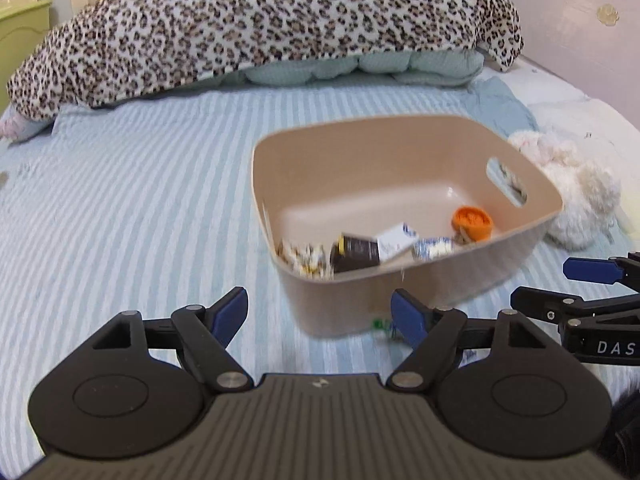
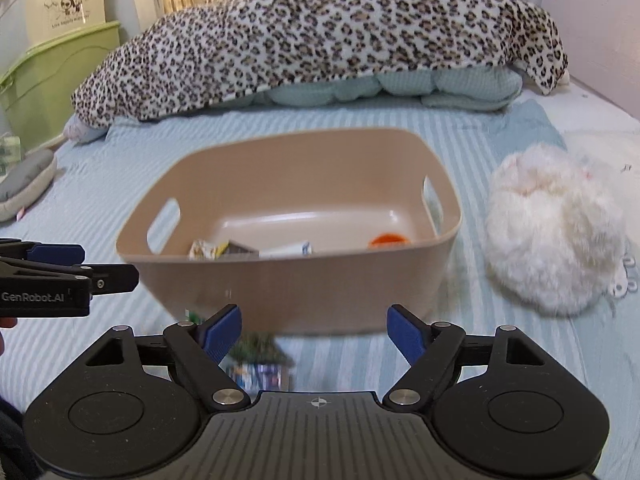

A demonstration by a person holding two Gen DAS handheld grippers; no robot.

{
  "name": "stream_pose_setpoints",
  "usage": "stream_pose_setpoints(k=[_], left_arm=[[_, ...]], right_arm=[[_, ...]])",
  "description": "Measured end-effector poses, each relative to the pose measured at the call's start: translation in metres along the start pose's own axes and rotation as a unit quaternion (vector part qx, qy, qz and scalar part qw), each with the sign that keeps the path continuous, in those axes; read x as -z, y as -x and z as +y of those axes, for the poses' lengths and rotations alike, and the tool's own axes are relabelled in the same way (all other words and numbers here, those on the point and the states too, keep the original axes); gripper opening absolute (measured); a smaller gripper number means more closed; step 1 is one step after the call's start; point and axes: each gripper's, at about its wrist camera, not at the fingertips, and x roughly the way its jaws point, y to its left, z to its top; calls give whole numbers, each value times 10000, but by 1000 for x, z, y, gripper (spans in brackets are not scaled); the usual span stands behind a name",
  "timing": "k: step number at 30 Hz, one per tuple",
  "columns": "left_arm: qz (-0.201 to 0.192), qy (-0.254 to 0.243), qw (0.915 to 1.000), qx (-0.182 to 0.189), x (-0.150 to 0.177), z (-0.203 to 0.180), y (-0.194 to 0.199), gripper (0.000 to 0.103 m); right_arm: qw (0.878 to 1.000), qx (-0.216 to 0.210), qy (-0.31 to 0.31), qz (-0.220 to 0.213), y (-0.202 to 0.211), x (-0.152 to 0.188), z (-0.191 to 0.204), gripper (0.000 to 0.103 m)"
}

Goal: Organize objects
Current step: 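Grasp the green candy with the left tool while the right tool grasps the card box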

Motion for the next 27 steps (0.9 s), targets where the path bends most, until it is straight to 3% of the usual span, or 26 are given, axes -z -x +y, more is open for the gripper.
stream_pose_setpoints(k=[18, 23, 27], left_arm=[[855, 158, 9961, -112, 47, 20, -50, 79], [905, 261, 9951, -307, 50, 24, -60, 79], [913, 391, 9949, -165, 50, 25, -60, 79]], right_arm=[[9965, -15, 204, 816, -36, 39, 23, 81], [9944, -46, 361, 990, -52, 44, 36, 82], [9935, -59, 441, 1051, -65, 47, 44, 85]])
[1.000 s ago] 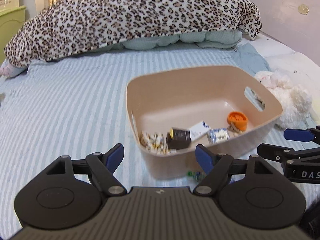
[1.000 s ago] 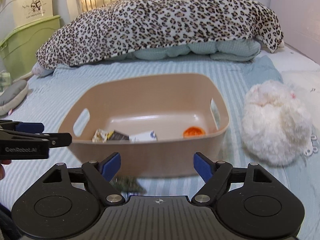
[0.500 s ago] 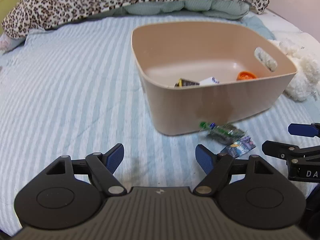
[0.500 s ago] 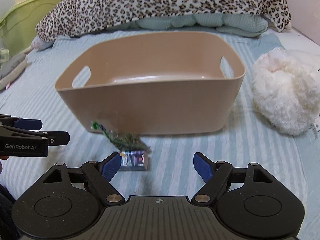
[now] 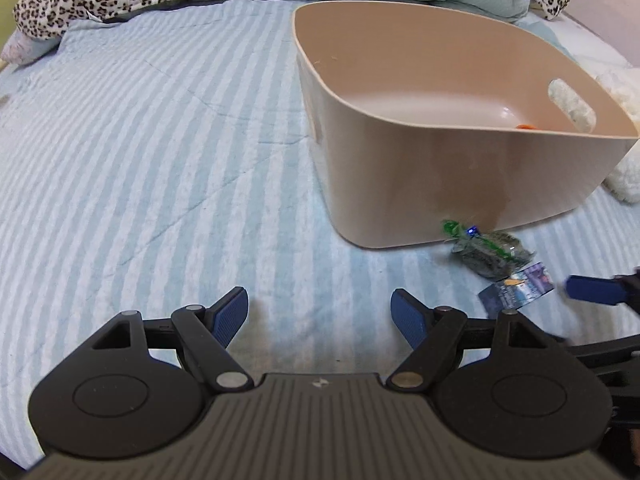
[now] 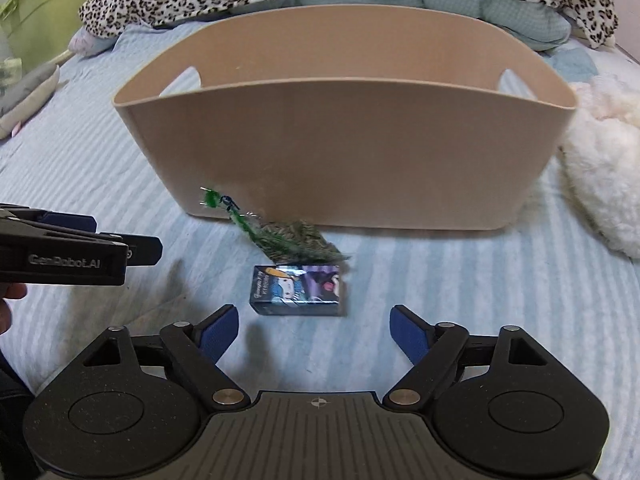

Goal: Organize objects
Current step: 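Grasp the green candy with the left tool while the right tool grasps the card box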

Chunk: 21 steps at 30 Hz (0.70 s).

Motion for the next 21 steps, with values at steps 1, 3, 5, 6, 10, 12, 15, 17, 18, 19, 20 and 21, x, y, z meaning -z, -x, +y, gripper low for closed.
stream_pose_setpoints(k=[1, 3, 5, 6, 10, 12, 15, 17, 18, 19, 20, 21], left_arm=[[-15, -17, 10000, 5, 0, -1, 1, 79], [-33, -66, 10000, -18, 0, -3, 0, 79], [-30, -76, 10000, -4, 0, -4, -1, 79], [-31, -74, 10000, 20, 0, -5, -2, 79], [-111, -55, 9999, 59, 1, -10, 0, 79], [-130, -73, 9998, 126, 2, -15, 0, 79], [-170, -154, 9993, 285, 3, -24, 0, 79], [-194, -199, 9989, 376, 2, -31, 1, 79], [-202, -213, 9987, 428, 2, -34, 1, 79], [-207, -222, 9983, 488, 1, -36, 1, 79], [-208, -230, 9980, 552, 1, -40, 2, 79], [-205, -234, 9976, 613, 0, -43, 2, 79]], right_arm=[[10000, 26, 9, 3, -3, -1, 1, 85], [10000, 46, -54, 32, -10, -2, 0, 84], [9998, 92, -170, 31, -12, -4, -5, 84], [9997, 153, -197, 23, -13, -4, -9, 84], [9990, 343, -292, 56, -10, -5, -25, 84], [9987, 402, -284, 110, -7, -7, -33, 84], [9984, 556, -22, 103, -1, -9, -40, 84], [9980, 612, 148, 76, 4, -10, -44, 84], [9978, 634, 200, 74, 5, -10, -47, 84], [9976, 646, 217, 73, 6, -10, -50, 84], [9977, 648, 211, 71, 6, -11, -52, 84], [9978, 639, 169, 69, 5, -10, -55, 84]])
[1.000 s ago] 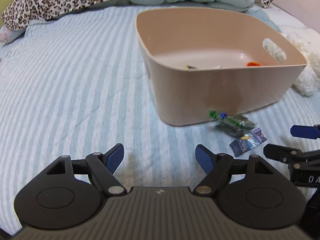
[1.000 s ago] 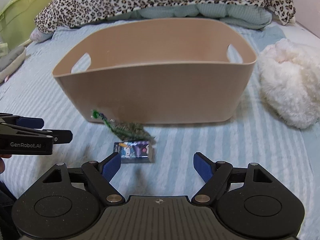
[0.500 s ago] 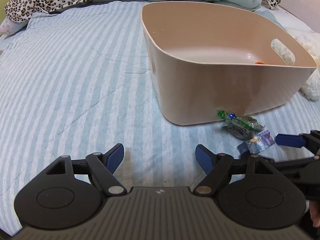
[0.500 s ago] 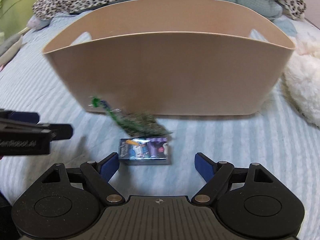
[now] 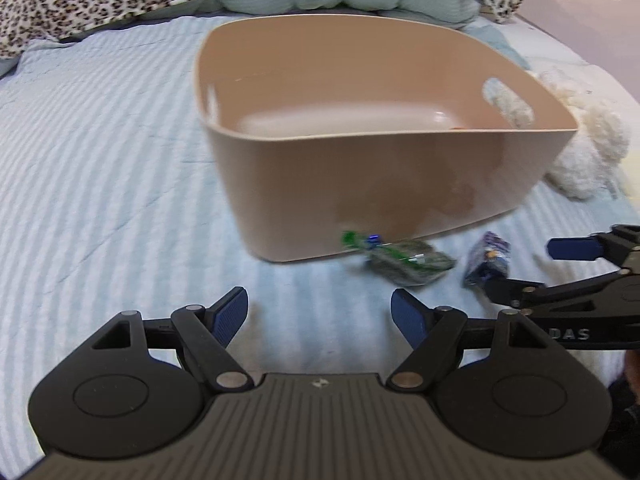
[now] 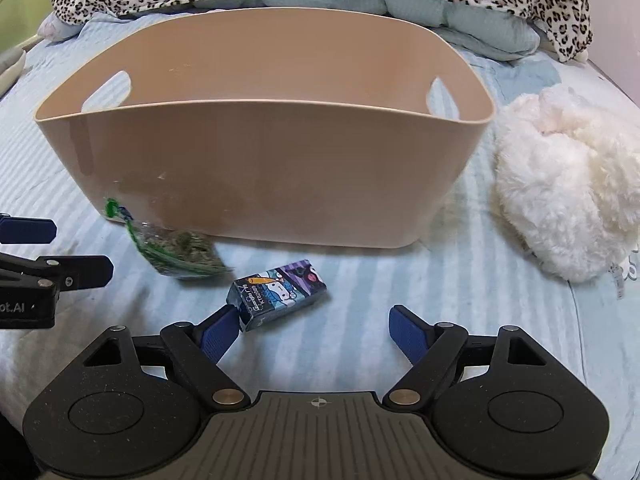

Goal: Organize objects
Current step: 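Grasp the green candy with the left tool while the right tool grasps the card box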

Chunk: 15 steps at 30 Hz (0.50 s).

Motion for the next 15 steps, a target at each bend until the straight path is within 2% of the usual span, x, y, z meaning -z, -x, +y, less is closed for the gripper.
stream_pose_setpoints(k=[7, 15], left_arm=[[89, -18, 9997, 227, -4, -15, -12, 80], [224, 367, 9975, 569, -11, -26, -31, 80]], right_arm=[[9992, -148, -322, 160, -6, 15, -13, 84], [9989, -292, -343, 137, -14, 15, -24, 84]])
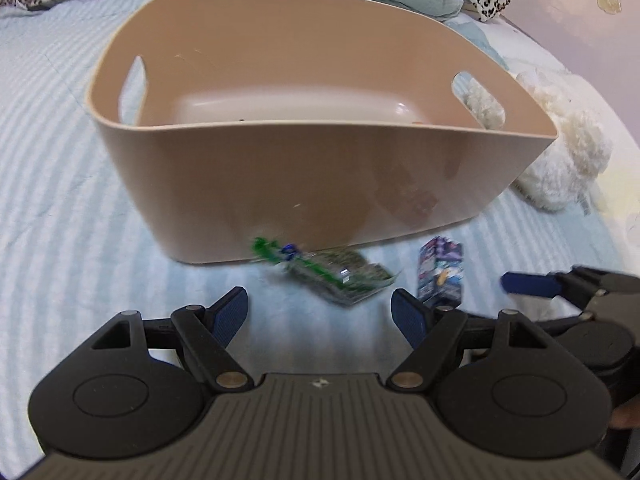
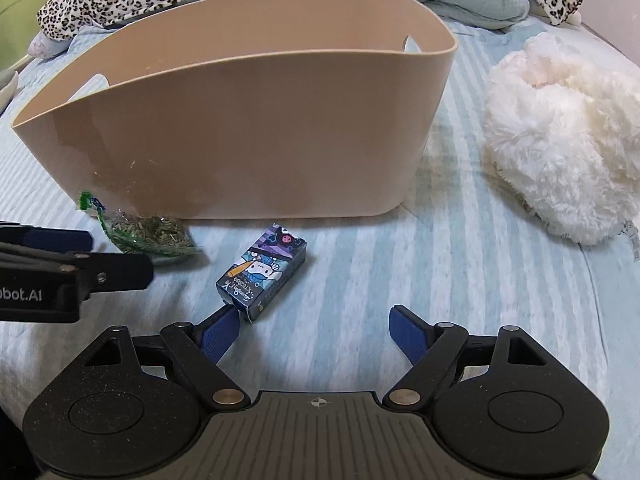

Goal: Organize objects
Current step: 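Grasp the green candy with the left tool while the right tool grasps the card box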

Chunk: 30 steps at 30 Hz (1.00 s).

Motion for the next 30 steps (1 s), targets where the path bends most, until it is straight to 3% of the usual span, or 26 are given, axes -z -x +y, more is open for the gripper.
stream_pose_setpoints(k=[5, 14, 17, 23, 26, 30], left_arm=[[-70, -85, 9995, -282, 1, -7, -7, 79], [-336, 324, 9971, -598, 0, 10, -14, 79], [-315, 178, 9969, -697, 2, 11, -16, 73], [-311, 90, 9971, -683, 0, 17, -11, 51], [-303, 128, 9974, -633, 1, 21, -8, 50], [-319, 108, 9971, -684, 5, 23, -2, 49]], right_arm=[[10000, -15, 29, -11, -5, -1, 0, 84], [9996, -121, 157, -217, -9, -7, 10, 84], [9991, -57, 248, -353, -8, -9, 15, 83], [9991, -153, 192, -351, -16, -11, 10, 70], [9989, -197, 171, -395, -17, -12, 9, 45], [9986, -286, 57, -434, -16, -11, 4, 39]])
